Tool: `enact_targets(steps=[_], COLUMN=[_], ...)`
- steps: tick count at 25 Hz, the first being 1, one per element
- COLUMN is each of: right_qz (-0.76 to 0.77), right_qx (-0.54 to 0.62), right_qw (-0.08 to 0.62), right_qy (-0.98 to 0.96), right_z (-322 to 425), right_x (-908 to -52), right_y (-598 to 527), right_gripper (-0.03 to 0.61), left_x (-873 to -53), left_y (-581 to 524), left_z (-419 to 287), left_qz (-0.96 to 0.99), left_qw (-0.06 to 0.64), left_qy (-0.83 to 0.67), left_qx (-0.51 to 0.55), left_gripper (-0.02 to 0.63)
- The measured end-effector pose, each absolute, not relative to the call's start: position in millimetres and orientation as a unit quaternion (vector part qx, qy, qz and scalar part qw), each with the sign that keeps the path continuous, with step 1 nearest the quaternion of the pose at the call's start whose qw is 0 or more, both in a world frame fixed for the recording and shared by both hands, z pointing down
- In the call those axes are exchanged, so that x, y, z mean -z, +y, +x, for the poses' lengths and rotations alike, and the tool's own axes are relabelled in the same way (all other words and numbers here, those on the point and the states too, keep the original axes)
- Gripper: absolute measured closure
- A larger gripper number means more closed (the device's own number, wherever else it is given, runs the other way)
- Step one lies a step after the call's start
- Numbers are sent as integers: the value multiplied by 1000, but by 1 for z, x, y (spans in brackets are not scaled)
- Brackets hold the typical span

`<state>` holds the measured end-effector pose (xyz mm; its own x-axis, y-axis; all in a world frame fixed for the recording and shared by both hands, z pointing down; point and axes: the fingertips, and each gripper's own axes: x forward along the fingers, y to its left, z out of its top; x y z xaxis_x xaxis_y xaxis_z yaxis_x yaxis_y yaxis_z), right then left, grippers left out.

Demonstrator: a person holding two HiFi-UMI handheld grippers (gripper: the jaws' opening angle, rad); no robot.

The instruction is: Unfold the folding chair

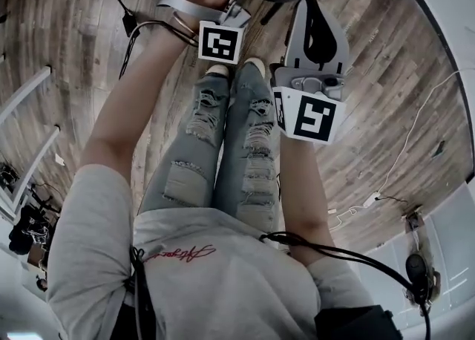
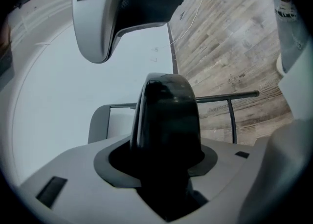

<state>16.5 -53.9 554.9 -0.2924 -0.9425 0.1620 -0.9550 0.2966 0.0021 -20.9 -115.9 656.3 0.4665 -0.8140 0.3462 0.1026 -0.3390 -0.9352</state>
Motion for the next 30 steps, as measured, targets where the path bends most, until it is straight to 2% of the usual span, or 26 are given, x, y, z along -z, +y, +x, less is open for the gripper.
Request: enact_targets(steps=[8,12,26,30], right_qz=[561,551,506,496], right_qx=[-47,-35,-19,-24], right_qw=[64,58,71,82], right_qy=[-824,-832,-859,-864], right_z=[-16,-27,-44,-48], right_x=[-589,-599,-656,-673], right_y=[-17,-3,33,51], right_gripper=[559,559,558,557], left_x=[-707,-743,-745,-733], left_y=[-58,-29,-23,-10], left_z=[-44,-54,-46,-42], left_qz=[-682,-682,-676,-706], left_qw=[514,507,530,536], left_qy=[270,258,282,294], left_qx=[444,459,427,358], left_gripper=[328,272,268,240])
